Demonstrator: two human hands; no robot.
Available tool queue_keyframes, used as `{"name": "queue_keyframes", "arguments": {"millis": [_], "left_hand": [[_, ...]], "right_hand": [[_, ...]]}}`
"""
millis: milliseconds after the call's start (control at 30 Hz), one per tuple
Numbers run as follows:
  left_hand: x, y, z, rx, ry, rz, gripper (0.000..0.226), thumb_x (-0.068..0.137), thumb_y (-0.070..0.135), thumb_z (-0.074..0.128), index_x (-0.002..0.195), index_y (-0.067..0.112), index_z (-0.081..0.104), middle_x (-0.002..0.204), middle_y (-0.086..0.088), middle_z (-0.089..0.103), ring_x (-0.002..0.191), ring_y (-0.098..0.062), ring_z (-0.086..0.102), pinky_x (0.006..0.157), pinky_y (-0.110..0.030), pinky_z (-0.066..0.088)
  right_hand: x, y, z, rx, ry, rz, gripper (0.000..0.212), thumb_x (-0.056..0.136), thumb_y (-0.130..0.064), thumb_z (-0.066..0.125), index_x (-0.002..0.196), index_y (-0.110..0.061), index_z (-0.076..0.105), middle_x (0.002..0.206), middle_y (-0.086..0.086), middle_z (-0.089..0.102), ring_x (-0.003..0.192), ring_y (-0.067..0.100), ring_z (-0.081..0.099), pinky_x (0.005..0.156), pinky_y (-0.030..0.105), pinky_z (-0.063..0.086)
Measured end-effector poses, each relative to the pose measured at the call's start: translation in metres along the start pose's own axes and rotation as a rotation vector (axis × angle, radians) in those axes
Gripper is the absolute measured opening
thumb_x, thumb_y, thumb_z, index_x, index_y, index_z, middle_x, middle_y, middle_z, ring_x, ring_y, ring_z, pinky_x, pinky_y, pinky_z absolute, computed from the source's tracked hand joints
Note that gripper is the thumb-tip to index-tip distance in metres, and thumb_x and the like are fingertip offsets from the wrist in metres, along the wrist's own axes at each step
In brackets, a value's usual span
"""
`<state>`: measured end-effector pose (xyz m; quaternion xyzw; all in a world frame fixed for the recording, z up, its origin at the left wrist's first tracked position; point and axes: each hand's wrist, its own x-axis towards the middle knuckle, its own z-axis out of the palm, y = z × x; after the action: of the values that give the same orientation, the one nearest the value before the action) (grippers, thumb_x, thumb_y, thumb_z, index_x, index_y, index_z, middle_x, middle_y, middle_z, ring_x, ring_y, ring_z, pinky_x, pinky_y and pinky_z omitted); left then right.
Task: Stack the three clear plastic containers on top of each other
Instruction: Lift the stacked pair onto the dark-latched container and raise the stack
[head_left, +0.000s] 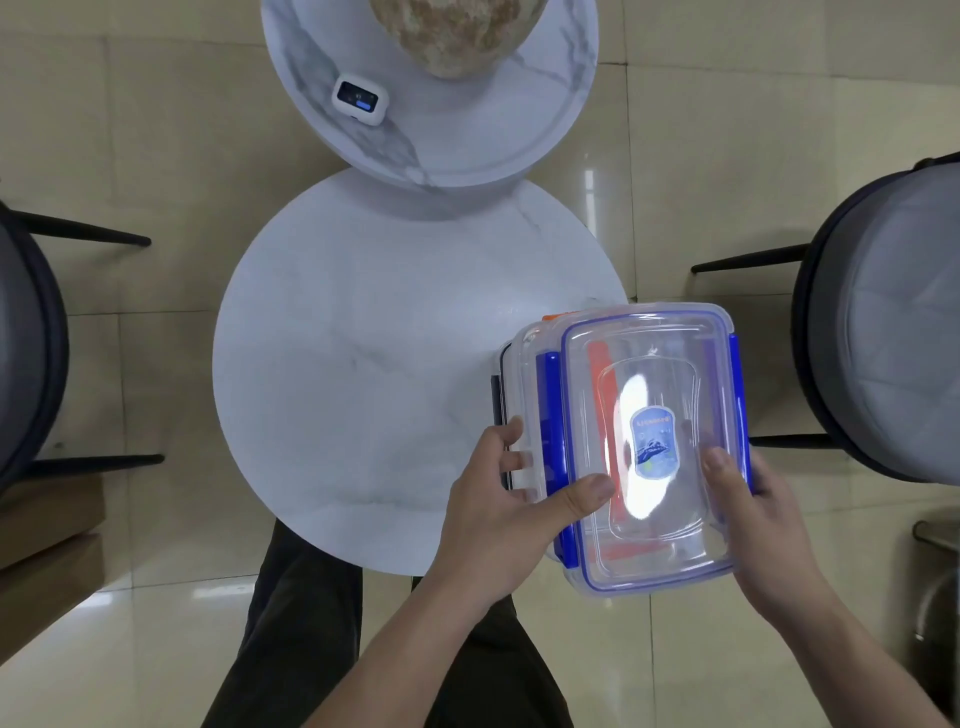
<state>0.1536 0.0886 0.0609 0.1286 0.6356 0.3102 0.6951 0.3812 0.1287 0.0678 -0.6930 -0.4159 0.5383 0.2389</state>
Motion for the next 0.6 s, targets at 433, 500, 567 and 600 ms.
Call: {"name": "queue_keyframes", "arguments": {"millis": [433,500,567,600], "left_hand": [[-0.001,0.0,-0.011,0.036,-0.002,0.047,0.079,0.047,0.08,0.074,0.119,0.059,0.049,0.107,0.046,0.06,0.098,0.018,0.062,0.07,-0.01,0.058],[0.002,-0.001,-0.02,0.037,0.026,0.034,0.065,0.05,0.085,0.065,0.109,0.059,0.051,0.095,0.053,0.06,0.088,0.028,0.059,0.056,-0.001,0.049],[0.008,-0.007,-0.031,0.03,0.078,0.025,0.066,0.061,0.083,0.062,0.12,0.053,0.055,0.106,0.039,0.063,0.097,0.016,0.063,0.069,-0.008,0.051],[0.011,-0.012,-0.037,0.042,0.11,0.018,0.064,0.07,0.078,0.062,0.126,0.047,0.056,0.112,0.034,0.061,0.103,0.01,0.061,0.079,-0.014,0.05]], "right_hand": [[0.003,-0.005,-0.007,0.183,0.114,0.162,0.059,0.097,-0.066,0.039,0.114,-0.02,0.071,0.102,-0.006,0.078,0.093,0.012,0.074,0.079,0.031,0.058],[-0.002,0.004,-0.012,0.32,0.251,0.276,0.051,0.1,-0.052,0.043,0.124,-0.014,0.068,0.114,0.0,0.077,0.104,0.013,0.071,0.095,0.039,0.052],[-0.013,0.019,-0.013,0.344,0.383,0.378,0.024,0.1,-0.008,0.049,0.116,-0.014,0.066,0.101,-0.001,0.073,0.088,-0.003,0.068,0.091,0.029,0.055],[-0.022,0.028,-0.011,0.316,0.423,0.427,0.032,0.097,0.006,0.046,0.11,-0.015,0.066,0.092,-0.002,0.07,0.077,-0.008,0.067,0.08,0.023,0.056]]}}
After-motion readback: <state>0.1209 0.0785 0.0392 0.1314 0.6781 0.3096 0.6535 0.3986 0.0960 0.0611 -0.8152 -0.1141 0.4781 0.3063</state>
